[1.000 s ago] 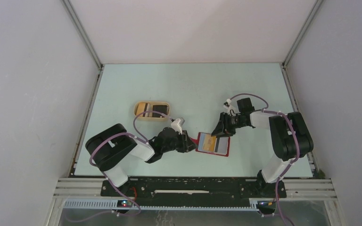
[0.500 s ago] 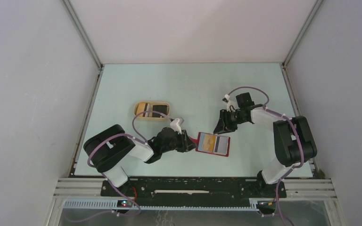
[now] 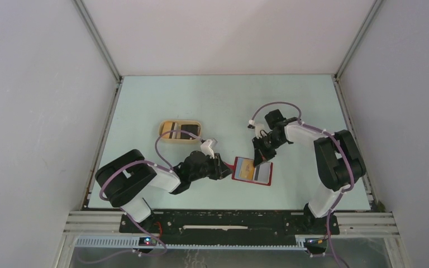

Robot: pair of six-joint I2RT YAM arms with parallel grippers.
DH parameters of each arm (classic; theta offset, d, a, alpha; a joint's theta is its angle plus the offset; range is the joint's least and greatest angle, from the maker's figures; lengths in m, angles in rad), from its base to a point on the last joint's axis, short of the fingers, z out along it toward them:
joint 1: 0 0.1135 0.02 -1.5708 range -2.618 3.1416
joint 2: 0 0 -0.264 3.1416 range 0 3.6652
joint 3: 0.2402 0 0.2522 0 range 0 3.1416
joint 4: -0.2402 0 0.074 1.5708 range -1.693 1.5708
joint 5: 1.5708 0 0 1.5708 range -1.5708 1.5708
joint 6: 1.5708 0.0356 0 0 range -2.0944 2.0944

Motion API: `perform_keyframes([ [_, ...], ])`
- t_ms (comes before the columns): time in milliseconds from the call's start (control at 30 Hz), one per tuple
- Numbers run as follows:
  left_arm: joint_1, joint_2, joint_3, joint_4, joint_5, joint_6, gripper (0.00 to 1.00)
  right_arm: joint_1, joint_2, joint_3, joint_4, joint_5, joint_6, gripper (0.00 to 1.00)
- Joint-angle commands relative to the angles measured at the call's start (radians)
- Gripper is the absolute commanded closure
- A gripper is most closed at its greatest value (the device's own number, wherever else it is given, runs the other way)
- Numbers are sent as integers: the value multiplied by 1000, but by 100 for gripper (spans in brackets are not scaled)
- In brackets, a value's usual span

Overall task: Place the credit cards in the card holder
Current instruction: Insert the credit card into the card holder.

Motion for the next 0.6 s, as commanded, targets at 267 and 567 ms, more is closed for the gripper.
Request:
perform_keyframes([
  [267, 2, 67, 41, 38, 48, 42, 68, 49, 136, 88, -53, 74, 9, 98],
  [567, 2, 90, 42, 51, 46, 35, 67, 73, 179, 146, -41, 56, 14, 98],
])
